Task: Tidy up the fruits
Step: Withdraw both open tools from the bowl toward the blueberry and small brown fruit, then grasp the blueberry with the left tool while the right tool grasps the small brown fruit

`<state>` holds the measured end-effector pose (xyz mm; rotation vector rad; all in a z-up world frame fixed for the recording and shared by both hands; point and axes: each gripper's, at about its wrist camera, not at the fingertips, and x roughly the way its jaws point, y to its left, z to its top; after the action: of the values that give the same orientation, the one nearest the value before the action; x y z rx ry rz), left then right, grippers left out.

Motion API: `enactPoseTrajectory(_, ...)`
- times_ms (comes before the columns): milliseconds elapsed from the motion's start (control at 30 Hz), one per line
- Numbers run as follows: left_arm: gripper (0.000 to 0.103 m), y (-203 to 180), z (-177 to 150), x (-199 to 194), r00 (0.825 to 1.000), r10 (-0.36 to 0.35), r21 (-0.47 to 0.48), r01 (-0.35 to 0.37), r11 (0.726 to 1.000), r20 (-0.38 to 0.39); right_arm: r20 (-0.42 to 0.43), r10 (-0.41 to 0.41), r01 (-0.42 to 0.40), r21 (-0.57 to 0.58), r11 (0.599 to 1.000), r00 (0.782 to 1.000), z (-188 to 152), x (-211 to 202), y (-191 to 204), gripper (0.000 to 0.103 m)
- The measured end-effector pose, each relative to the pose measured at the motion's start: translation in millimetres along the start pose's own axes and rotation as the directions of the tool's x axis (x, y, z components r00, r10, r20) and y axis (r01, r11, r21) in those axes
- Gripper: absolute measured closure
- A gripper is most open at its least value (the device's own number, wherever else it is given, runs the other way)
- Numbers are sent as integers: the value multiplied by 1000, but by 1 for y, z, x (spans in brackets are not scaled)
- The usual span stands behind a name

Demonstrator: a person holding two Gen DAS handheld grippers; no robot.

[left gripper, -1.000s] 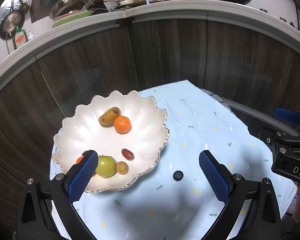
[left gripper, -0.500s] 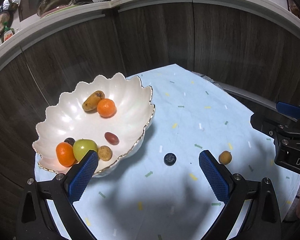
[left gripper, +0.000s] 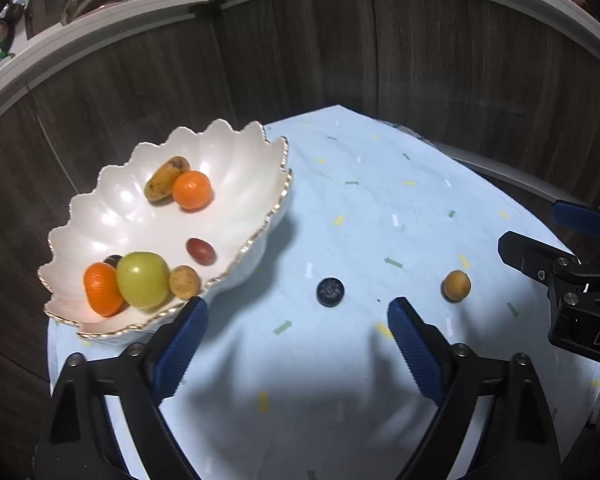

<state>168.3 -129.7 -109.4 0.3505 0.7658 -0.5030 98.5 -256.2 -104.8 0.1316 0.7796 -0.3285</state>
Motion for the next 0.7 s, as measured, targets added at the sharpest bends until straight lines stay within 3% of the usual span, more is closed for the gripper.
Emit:
enactPoseTrajectory(333, 37, -10, -3, 19, 1000, -24, 41, 25, 999, -18, -21, 24, -24, -18, 1000, 999, -8, 12, 5, 24)
enactPoseTrajectory(700, 50, -6, 1, 38, 998, -53, 78, 57, 995, -45, -56, 56, -58, -40, 997, 997, -9, 27, 16, 41)
